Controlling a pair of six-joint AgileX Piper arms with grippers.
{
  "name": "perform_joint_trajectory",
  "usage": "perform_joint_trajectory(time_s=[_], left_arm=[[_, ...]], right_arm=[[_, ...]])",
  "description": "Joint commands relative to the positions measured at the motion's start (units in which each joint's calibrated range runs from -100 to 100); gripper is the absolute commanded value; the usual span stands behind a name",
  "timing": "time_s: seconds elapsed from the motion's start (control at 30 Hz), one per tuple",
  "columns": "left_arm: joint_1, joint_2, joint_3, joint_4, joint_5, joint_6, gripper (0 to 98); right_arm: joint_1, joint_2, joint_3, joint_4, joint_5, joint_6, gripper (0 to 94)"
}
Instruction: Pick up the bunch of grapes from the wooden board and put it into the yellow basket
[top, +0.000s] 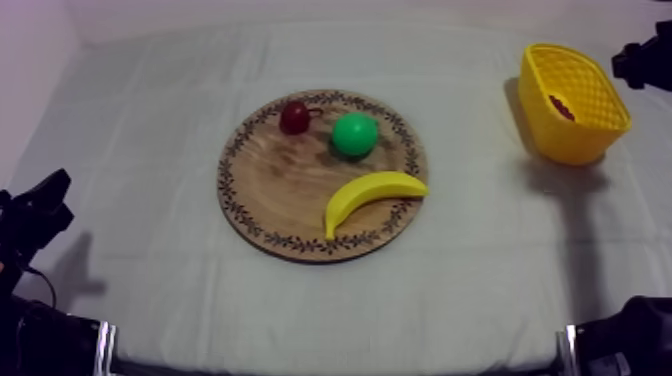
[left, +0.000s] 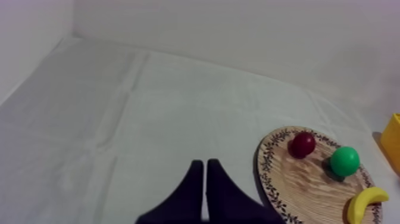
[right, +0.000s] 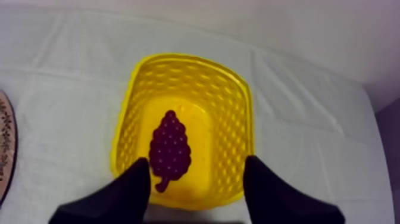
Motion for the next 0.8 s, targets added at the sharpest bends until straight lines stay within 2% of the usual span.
perform_joint_trajectory(time_s=[0.0,0.27,0.43,0.77], left_arm=[[-0.01,0.00,-0.04,-0.04,-0.03,-0.01,0.1],[-0.01,0.00,-0.04,-0.04,-0.03,-0.01,0.1],[-0.01,0.00,-0.04,-0.04,-0.03,-0.01,0.1],[-0.01,0.00,-0.04,-0.04,-0.03,-0.01,0.1]], right_arm=[[-0.13,-6.10,4.96,-0.50,-2.02,0.22,43.0],[-1.28,-18.44,16.57,-2.39,-5.92,0.46,38.4],[-2.48,-26.40,24.28,-2.56,-8.31,0.09,34.5],[-3.52,-40.15,36.90,-4.62,-9.96,0.23,14.5]])
